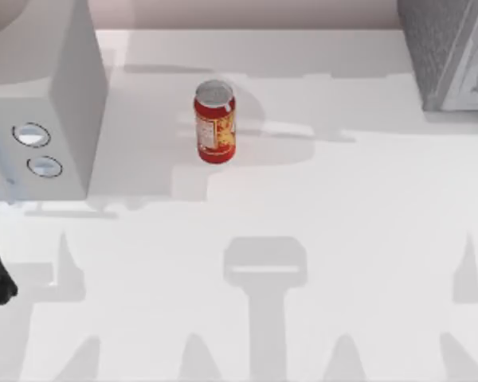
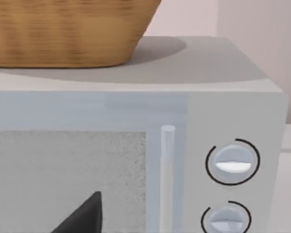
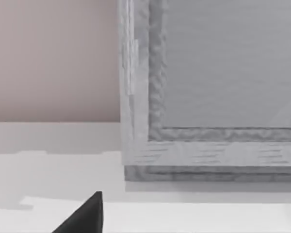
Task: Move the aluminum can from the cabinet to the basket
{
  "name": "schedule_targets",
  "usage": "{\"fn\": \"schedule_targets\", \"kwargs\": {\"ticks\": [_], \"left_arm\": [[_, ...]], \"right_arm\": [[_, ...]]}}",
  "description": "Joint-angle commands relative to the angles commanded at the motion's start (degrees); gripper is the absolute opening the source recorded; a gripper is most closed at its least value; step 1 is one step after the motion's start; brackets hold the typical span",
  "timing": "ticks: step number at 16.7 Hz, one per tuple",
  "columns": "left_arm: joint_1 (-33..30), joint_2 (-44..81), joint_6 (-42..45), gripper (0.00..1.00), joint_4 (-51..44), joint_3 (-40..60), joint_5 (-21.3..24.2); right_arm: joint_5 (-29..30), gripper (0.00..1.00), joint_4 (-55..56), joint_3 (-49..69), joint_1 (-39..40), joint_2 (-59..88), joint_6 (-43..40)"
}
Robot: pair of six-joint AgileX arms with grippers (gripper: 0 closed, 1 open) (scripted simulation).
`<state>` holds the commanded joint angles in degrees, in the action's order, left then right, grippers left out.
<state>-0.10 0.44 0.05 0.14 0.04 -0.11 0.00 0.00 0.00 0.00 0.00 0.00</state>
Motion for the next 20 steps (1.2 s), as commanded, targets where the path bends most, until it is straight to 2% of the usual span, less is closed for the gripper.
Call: {"fn": "schedule_targets", "kwargs": {"ticks": [7, 12, 20], "left_arm": [[-4.46, 15.93, 0.20, 1.00, 8.73, 4.65, -4.25], [-10.80, 36.06, 0.13, 1.00, 22.59, 12.89, -9.94], [-22.65, 75.12, 0.53, 1.00, 48.37, 27.94, -21.04]], "right_arm": [[0.00, 1.00, 0.00, 0.00, 0.00, 0.00, 0.00], [0.00, 1.00, 0.00, 0.00, 0.00, 0.00, 0.00], [0.00, 1.00, 0.00, 0.00, 0.00, 0.00, 0.00]]}}
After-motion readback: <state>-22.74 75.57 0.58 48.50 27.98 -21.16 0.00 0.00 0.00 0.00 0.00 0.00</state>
